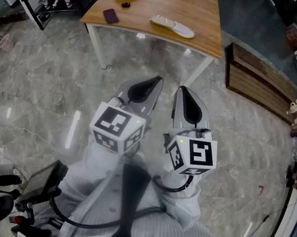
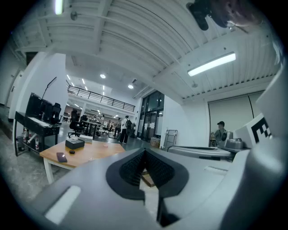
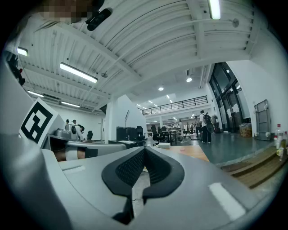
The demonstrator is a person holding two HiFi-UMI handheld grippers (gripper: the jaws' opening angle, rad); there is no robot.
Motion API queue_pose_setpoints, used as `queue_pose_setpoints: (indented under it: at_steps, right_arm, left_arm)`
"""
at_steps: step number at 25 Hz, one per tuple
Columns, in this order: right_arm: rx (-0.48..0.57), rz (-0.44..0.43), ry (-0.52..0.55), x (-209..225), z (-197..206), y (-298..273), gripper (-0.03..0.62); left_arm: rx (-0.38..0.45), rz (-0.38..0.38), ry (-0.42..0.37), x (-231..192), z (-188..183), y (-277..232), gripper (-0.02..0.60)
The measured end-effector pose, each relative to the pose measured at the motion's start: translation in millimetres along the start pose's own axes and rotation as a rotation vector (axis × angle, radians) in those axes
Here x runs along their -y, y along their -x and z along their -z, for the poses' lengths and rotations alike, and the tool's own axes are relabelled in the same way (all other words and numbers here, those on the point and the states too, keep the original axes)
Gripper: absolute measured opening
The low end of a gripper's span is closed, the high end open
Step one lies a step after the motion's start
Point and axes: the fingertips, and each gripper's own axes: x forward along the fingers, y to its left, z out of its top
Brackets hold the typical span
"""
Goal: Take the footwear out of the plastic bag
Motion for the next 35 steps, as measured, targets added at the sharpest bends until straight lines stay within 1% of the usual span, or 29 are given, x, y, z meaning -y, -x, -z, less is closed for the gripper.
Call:
queue_pose_setpoints:
  at_steps: [9, 13, 15, 18, 21, 24, 27, 32, 35]
  right_arm:
    - [0.004, 0.01, -0.017, 11, 2, -4, 0.011]
    - [-0.005, 0.016, -0.021, 24, 6, -8, 0.012]
    - [-0.012, 0.015, -0.03, 31, 9, -10, 0.012]
    - [-0.028, 0.015, -0.04, 45, 17, -18, 0.012]
    - [-0.051, 0.008, -0.056, 56, 28, -37, 0.012]
    - [-0.063, 0.004, -0.078, 73, 39, -69, 0.012]
    - [-0.08, 0.003, -0.08, 92, 50, -117, 0.012]
    - [-0.089, 0.032, -0.072, 136, 50, -222, 0.012]
    - [-0.112, 0.069, -0.068, 165, 46, -295, 0.012]
  left_arm:
    - [-0.022, 0.002, 0.001, 0, 7, -13, 0.0]
    - [-0.004, 0.019, 0.036, 0, 8, -24, 0.001]
    - [-0.008, 0.019, 0.049, -1, 12, -29, 0.002]
    - [-0.029, -0.002, 0.049, -9, 22, -38, 0.002]
    - [-0.049, -0.03, 0.064, -29, 31, -52, 0.002]
    - [-0.061, -0.03, 0.064, -51, 36, -81, 0.002]
    - [-0.072, -0.025, 0.065, -83, 40, -123, 0.002]
    - [-0.086, -0.003, 0.069, -153, 32, -215, 0.002]
    - [-0.119, 0.027, 0.081, -202, 26, -274, 0.002]
